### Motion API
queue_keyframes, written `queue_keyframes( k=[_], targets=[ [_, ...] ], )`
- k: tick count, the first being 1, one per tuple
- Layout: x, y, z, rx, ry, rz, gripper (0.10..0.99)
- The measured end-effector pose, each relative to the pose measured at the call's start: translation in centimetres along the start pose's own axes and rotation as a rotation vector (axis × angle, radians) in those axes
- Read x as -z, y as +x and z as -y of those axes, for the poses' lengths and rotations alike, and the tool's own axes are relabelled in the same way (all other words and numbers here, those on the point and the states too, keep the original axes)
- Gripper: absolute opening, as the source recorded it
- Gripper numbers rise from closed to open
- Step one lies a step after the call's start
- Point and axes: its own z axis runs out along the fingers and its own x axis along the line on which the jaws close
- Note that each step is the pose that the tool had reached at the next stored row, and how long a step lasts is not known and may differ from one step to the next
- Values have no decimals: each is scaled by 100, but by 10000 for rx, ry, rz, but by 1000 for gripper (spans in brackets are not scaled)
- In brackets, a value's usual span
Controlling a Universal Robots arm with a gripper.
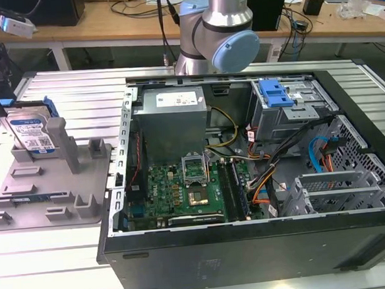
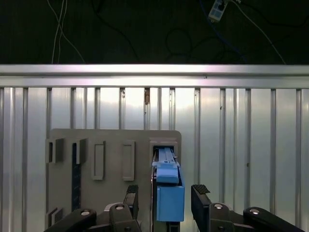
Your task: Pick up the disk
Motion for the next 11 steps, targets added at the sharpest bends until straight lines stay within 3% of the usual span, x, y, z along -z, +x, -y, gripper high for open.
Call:
queue_keyframes(
  k=[11],
  targets=[
    [-47, -2, 1, 0, -1, 0, 557]
  ],
)
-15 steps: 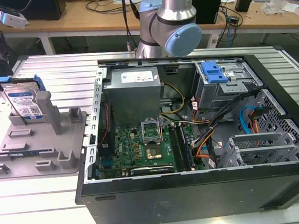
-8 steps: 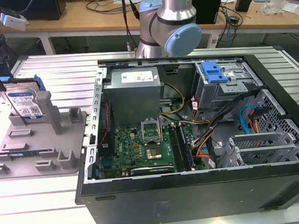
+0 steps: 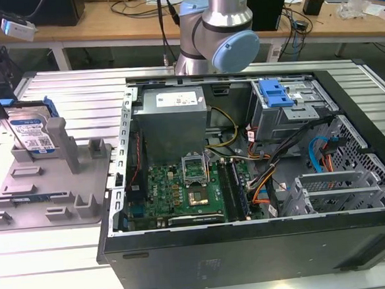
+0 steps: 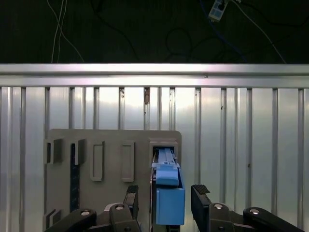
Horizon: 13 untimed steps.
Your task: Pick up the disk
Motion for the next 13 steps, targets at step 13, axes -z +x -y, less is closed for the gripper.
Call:
queue_keyframes(
  k=[13],
  targets=[
    [-30, -1, 8, -48, -2, 1, 557]
  ],
)
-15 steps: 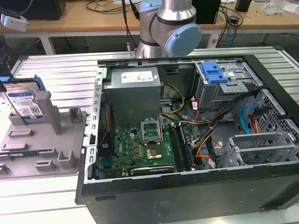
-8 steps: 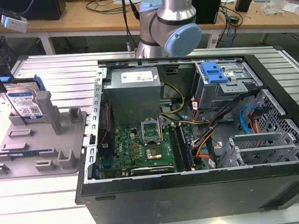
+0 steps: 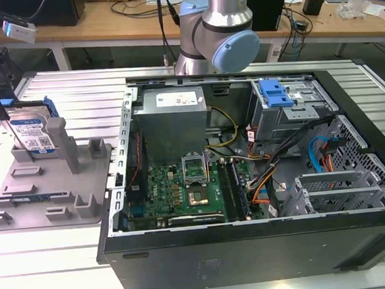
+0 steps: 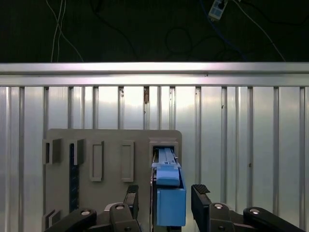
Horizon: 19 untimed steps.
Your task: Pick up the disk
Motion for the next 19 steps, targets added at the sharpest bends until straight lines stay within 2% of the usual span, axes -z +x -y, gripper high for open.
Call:
queue_keyframes(
  k=[3, 4, 19],
  targets=[
    [-9, 0, 0, 0, 0, 0, 541],
    [-12, 0, 0, 0, 0, 0, 471],
    [-29, -4, 0, -2, 16, -29, 471]
  ],
)
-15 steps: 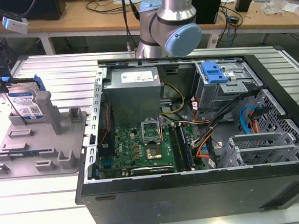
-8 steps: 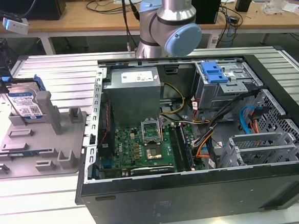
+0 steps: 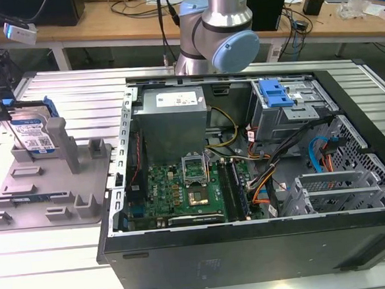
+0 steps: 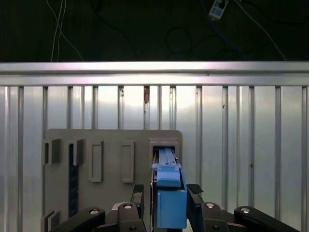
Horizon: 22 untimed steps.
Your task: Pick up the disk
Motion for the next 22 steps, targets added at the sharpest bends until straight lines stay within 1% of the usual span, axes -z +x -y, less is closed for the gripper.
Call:
queue_keyframes(
  k=[5, 21, 22],
  targets=[
    [-9, -4, 1, 0, 18, -4, 471],
    [-63, -7, -7, 0, 15, -5, 471],
    [-66, -7, -7, -1, 16, -5, 455]
  ],
)
